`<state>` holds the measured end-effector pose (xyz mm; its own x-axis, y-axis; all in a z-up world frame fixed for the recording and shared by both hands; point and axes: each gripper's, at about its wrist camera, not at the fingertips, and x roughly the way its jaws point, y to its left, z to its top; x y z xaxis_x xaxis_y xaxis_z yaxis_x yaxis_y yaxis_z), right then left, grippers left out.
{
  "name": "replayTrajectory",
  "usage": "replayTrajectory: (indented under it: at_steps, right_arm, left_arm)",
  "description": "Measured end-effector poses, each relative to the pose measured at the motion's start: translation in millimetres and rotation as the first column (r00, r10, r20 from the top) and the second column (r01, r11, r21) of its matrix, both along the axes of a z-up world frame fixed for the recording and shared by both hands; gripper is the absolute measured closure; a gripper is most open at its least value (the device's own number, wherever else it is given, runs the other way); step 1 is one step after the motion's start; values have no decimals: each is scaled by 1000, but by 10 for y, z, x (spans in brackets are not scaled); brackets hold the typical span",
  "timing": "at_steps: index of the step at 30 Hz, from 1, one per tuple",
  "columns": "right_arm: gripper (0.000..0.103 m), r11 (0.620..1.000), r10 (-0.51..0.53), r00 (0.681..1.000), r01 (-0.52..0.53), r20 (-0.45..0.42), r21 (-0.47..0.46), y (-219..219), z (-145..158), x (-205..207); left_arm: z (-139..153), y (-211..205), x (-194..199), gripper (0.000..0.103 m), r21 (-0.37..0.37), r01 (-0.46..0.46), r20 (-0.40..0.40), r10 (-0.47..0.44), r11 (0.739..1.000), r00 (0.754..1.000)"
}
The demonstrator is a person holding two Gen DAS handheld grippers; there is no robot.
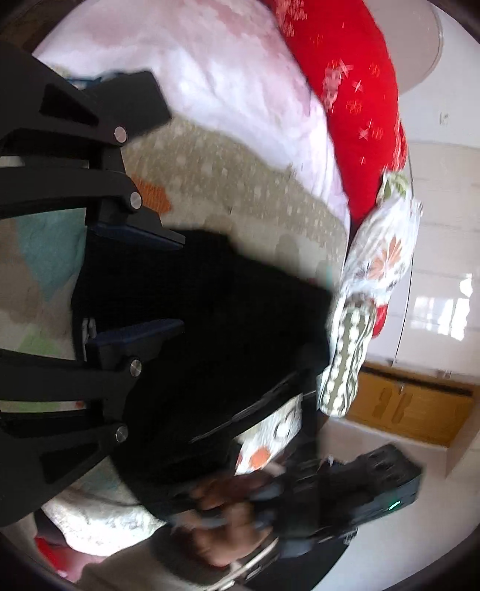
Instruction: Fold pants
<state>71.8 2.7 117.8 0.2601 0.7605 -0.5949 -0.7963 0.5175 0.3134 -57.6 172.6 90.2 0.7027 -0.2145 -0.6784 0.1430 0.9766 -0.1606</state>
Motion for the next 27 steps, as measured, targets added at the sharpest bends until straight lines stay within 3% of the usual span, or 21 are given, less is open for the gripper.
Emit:
replayTrajectory:
  at_steps: [5, 8, 10, 11, 13, 15, 17, 20, 24, 27]
  right_arm:
    - [90, 1000, -4, 1000, 3, 18, 31, -34, 148, -6]
    - [90, 999, -8, 1000, 7, 30, 46, -83, 206, -65]
    - [90, 998, -14, 1000, 13, 24, 63, -137, 243, -78]
    - [90, 998, -18, 1000, 17, 21, 68, -153, 247, -76]
    - [90, 998, -14, 1000, 13, 10, 55, -154, 227, -90]
    - [91, 999, 2, 1000, -3, 2, 54, -131, 174, -123]
    - [91, 998, 8, 1000, -7, -11, 66, -125, 146, -141]
    - [91, 994, 28, 998, -21, -64, 106, -123, 73, -183]
    - [91, 995, 85, 994, -81, -70, 54, 47, -94, -402]
    - [91, 994, 111, 989, -111, -93, 9, 160, -279, -538]
  left_arm:
    - [-222, -269, 344, 67, 10, 19, -56, -18, 1000, 998]
    - [-369, -198, 633, 67, 10, -80, -97, 81, 997, 992]
    - [-515, -82, 811, 67, 45, -171, -149, 176, 984, 973]
    - [-588, 26, 875, 64, 13, -210, -191, 209, 978, 959]
    - [-590, 127, 886, 64, -38, -229, -208, 217, 973, 954]
    - [-506, 187, 825, 62, -9, -253, -182, 247, 967, 952]
    - [-441, 258, 757, 54, -26, -256, -165, 249, 966, 954]
    - [-452, 332, 726, 50, -22, -262, -176, 255, 965, 951]
    - [-479, 453, 657, 45, -76, -280, -203, 259, 957, 944]
    - [-408, 612, 502, 43, -25, -350, -169, 341, 936, 925]
